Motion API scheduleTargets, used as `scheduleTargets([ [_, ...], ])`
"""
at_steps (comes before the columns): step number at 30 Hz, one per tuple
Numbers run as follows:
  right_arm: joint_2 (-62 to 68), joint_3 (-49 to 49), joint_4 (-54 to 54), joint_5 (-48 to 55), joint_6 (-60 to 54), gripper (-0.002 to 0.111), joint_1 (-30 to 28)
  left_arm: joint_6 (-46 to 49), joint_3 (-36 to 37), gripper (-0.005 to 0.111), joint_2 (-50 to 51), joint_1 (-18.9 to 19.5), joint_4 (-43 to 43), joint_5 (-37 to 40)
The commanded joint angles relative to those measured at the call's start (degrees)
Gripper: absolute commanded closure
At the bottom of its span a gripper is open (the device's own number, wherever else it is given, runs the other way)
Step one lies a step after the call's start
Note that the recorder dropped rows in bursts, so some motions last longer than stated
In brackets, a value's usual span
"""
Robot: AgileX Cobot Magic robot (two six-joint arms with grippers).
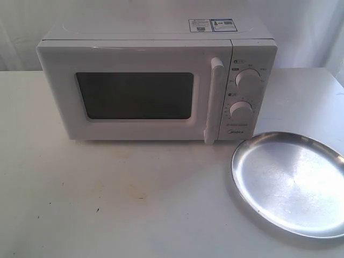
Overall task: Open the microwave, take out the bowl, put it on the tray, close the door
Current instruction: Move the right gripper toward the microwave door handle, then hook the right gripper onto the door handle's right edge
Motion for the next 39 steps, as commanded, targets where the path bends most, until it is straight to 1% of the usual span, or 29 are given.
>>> scheduleTargets([
  [1, 20.86, -11.3, -20.28, 8.11, 4.14, 0.108, -0.19, -0.2, -0.14, 0.107, -0.12, -0.24, -0.37, -0.06],
  [5, 38.56, -15.68, -27.19, 6.67, 6.04, 0.108, -0.19, -0.2, -0.14, 0.107, -0.12, -0.24, -0.37, -0.06],
  [6, 43.11, -16.2, -28.19, 5.02, 6.02, 0.108, -0.19, -0.2, -0.14, 0.107, -0.12, -0.24, -0.37, -0.06],
  [8, 48.04, -16.07, -29.71, -0.1, 6.02, 0.108, -0.19, -0.2, -0.14, 0.107, -0.12, -0.24, -0.37, -0.06],
  [9, 50.81, -15.96, -33.01, -4.25, 7.5, 0.108, -0.19, -0.2, -0.14, 0.107, -0.12, -0.24, -0.37, -0.06],
  [11, 53.54, -15.96, -43.06, -10.63, 12.09, 0.108, -0.51, -0.2, -0.14, 0.107, -0.12, -0.24, -0.37, -0.06],
  [12, 54.98, -15.96, -52.39, -17.35, 15.01, 0.108, -0.92, -0.2, -0.14, 0.107, -0.12, -0.24, -0.37, -0.06],
  [14, 56.35, -16.11, -65.8, -27.74, 17.06, 0.108, -1.88, -0.2, -0.14, 0.107, -0.12, -0.24, -0.37, -0.06],
  [16, 56.77, -16.48, -74.45, -35.49, 18.23, 0.108, -3.06, -0.2, -0.14, 0.107, -0.12, -0.24, -0.37, -0.06],
  [18, 56.77, -17.3, -80.97, -38.17, 20.32, 0.108, -4.99, -0.2, -0.14, 0.107, -0.12, -0.24, -0.37, -0.06],
  [21, 56.88, -18.63, -84.46, -38.17, 24.53, 0.108, -8.72, -0.2, -0.14, 0.107, -0.12, -0.24, -0.37, -0.06],
  [26, 57.29, -18.9, -86.3, -38.17, 24.84, 0.108, -14.66, -0.2, -0.14, 0.107, -0.12, -0.24, -0.37, -0.06],
  [30, 60.82, -19.44, -83.64, -38.17, 23.44, 0.108, -17.35, -0.2, -0.14, 0.107, -0.12, -0.24, -0.37, -0.06],
  [31, 62.28, -19.68, -82.0, -37.33, 23.31, 0.108, -17.48, -0.2, -0.14, 0.107, -0.12, -0.24, -0.37, -0.06],
  [33, 67.17, -20.66, -75.03, -33.71, 22.82, 0.108, -17.48, -0.2, -0.14, 0.107, -0.12, -0.24, -0.37, -0.06],
  [34, 70.55, -21.16, -69.82, -33.16, 22.17, 0.108, -17.48, -0.2, -0.14, 0.107, -0.12, -0.24, -0.37, -0.06],
  [35, 71.98, -21.46, -66.55, -33.68, 21.73, 0.108, -17.48, -0.2, -0.14, 0.107, -0.12, -0.24, -0.37, -0.06],
  [36, 73.82, -21.55, -59.74, -36.55, 20.84, 0.108, -17.48, -0.2, -0.14, 0.107, -0.12, -0.24, -0.37, -0.06],
  [39, 75.44, -21.55, -57.08, -38.17, 17.57, 0.108, -17.36, -0.2, -0.14, 0.107, -0.12, -0.24, -0.37, -0.06],
])
